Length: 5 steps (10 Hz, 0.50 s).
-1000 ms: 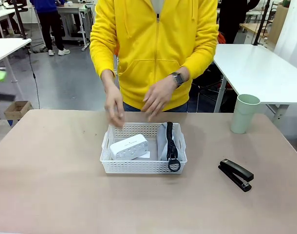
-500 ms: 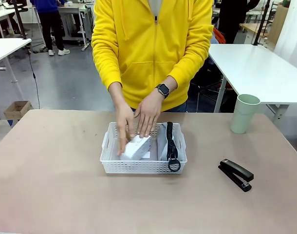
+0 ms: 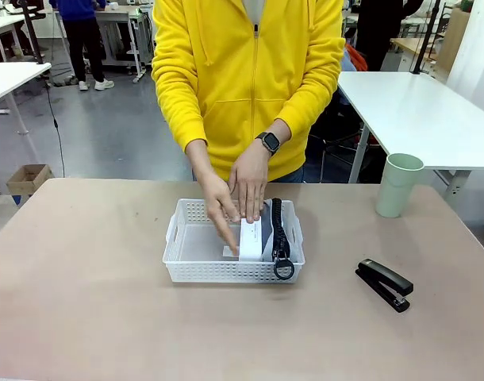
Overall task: Efficiently arrange items inside the basket to fit them all.
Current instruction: Pick up the Stapler and place it inside the Organizing basket.
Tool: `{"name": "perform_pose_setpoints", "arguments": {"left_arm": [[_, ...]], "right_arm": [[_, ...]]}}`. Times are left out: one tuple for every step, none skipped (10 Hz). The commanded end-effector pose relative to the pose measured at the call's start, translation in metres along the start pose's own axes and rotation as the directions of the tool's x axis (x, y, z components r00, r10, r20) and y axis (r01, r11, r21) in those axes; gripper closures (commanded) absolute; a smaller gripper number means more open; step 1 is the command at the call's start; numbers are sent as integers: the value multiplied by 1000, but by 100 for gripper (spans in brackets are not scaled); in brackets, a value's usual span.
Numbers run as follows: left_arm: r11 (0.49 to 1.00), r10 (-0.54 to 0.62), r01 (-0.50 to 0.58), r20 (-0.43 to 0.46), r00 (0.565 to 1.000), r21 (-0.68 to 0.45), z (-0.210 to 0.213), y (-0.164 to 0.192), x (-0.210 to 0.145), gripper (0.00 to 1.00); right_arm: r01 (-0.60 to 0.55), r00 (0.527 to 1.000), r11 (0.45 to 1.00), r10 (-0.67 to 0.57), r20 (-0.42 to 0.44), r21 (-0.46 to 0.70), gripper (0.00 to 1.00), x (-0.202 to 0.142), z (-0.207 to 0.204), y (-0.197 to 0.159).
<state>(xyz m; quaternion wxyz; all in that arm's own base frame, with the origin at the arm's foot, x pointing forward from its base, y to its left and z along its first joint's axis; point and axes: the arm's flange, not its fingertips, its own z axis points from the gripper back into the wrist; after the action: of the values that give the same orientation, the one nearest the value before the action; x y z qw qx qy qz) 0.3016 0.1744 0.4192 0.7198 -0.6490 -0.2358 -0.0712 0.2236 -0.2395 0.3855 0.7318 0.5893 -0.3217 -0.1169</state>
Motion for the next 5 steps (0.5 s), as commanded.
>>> {"name": "perform_pose_setpoints", "arguments": {"left_arm": [[1000,10,-10,7,1000,4,-6,-3,-1,0],[1000,10,-10,7,1000,4,-6,-3,-1,0],[1000,10,-10,7,1000,4,-6,-3,-1,0],[1000,10,-10,7,1000,4,-6,-3,-1,0],[1000,10,-10,7,1000,4,-6,-3,-1,0]], "right_arm": [[-2,1000,1000,2,8,10,0,2,0,4],[-2,1000,1000,2,8,10,0,2,0,4],[-2,1000,1000,2,8,10,0,2,0,4],[-2,1000,1000,2,8,10,0,2,0,4],[-2,1000,1000,2,8,10,0,2,0,4]]}}
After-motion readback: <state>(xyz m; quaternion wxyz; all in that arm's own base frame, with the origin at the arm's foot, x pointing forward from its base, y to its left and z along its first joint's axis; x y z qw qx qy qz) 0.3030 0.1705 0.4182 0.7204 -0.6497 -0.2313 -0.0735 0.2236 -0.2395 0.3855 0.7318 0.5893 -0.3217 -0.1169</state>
